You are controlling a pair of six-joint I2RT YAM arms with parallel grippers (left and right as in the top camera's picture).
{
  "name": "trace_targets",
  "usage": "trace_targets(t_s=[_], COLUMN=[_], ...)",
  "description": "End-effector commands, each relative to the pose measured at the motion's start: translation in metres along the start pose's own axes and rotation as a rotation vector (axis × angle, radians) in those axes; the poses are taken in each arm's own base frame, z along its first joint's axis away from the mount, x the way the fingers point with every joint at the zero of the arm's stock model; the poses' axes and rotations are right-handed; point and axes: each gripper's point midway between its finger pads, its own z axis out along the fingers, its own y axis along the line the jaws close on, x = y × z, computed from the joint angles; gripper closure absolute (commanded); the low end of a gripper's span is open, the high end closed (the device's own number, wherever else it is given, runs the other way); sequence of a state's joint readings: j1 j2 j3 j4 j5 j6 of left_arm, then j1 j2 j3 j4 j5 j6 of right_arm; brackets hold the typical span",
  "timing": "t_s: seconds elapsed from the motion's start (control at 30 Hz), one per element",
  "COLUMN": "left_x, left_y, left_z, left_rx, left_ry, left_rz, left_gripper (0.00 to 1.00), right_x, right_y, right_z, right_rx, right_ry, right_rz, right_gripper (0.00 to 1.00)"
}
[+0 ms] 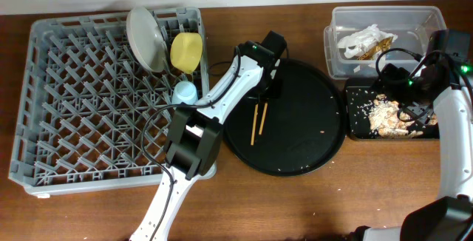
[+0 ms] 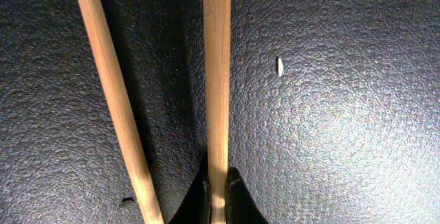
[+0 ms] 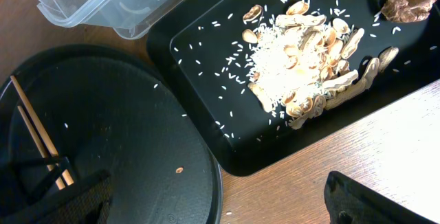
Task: Sort waste into correct bins and load items into the dishwasher rack
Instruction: 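Grasp one chopstick with the left gripper and drop it in the rack, then grasp the second chopstick with the left gripper and place it in the rack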
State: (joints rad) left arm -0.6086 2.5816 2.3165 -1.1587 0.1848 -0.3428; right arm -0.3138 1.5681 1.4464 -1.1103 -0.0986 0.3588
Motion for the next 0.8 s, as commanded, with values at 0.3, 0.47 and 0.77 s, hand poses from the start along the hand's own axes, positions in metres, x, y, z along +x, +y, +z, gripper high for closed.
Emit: trace_targets(t_s=[0.3,0.47,0.77], left_x=[0.022,0.095,0.116], left_y=[0.109,0.157,0.255], left_z=[-0.283,-0.306,-0.187], left_rx=[-0.243,-0.373,-0.517], left_ry=[-0.277,-0.195,-0.036], left_rz=[-0.078,-0.206,-0.373], left_gripper=[1.0,0.99,0.83], right_x=[-0.003,-0.003,-0.003], right_y=[0.002,0.002,0.002], right_z=[-0.003,-0.003,-0.003], right_rx=[-0.009,-0.009,-0.009], right_ry=[-0.011,-0.011,-0.011], right_rz=[-0.002,-0.002,-0.002], right_gripper=[0.02,0.02,0.02])
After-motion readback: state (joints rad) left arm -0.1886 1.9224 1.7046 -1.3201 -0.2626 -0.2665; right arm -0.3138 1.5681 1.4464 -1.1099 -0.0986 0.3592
